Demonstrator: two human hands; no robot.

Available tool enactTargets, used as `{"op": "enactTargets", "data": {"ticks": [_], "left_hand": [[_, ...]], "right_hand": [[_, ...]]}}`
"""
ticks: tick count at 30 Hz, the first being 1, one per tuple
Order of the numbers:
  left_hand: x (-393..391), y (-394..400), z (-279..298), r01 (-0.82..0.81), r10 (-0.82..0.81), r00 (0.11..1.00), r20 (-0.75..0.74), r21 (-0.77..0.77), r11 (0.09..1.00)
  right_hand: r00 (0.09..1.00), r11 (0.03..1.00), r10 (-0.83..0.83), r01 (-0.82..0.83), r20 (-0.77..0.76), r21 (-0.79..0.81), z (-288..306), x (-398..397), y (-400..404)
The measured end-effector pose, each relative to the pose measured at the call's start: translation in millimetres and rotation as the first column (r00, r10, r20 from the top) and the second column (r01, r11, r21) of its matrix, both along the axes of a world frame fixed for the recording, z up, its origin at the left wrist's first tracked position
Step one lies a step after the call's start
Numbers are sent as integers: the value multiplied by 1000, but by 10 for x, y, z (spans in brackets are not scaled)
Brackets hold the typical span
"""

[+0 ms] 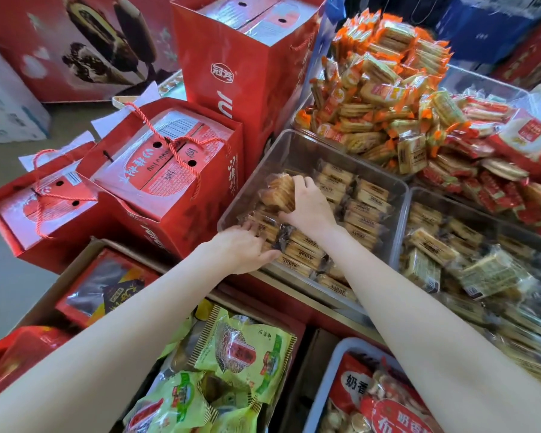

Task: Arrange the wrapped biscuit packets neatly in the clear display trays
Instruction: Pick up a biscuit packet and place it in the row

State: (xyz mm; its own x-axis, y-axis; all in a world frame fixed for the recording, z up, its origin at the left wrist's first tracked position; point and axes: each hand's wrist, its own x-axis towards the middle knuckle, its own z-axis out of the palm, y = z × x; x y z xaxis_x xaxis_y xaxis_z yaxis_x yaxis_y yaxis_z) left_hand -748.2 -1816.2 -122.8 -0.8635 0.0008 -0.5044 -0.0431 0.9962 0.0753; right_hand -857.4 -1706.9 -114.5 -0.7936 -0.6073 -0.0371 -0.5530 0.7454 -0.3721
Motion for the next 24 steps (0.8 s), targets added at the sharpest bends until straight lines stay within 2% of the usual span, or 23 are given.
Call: {"op": "enactTargets", "data": {"ticks": [3, 8, 11, 13, 17, 20, 24], "left_hand": [[-13, -28, 13, -2, 1, 998, 63, 15, 1000], [-29, 14, 48, 1, -1, 998, 63, 0, 1000], [-46, 15, 43, 7, -7, 998, 65, 11, 1000], [-24, 25, 94, -22, 20, 999, 48, 37, 999], [22, 17, 228, -27, 33, 985, -170, 37, 999], [-45, 82, 279, -71, 93, 942, -321, 79, 994], [-178, 397, 360, 16, 17, 921, -390, 81, 997]], "right_hand": [[997, 989, 82, -82, -2, 121, 1, 3, -166], [982, 965, 79, -118, 170, 236, -76, -55, -332], [958, 949, 67, -148, 280, 278, -110, -101, -227], [952, 952, 80, -161, 296, 260, -109, -83, -152], [960, 957, 180, -222, 215, 188, -36, -18, 145], [945, 949, 191, -247, 264, 197, 43, -5, 468], [976, 978, 115, -143, 183, 150, 256, 20, 902]]}}
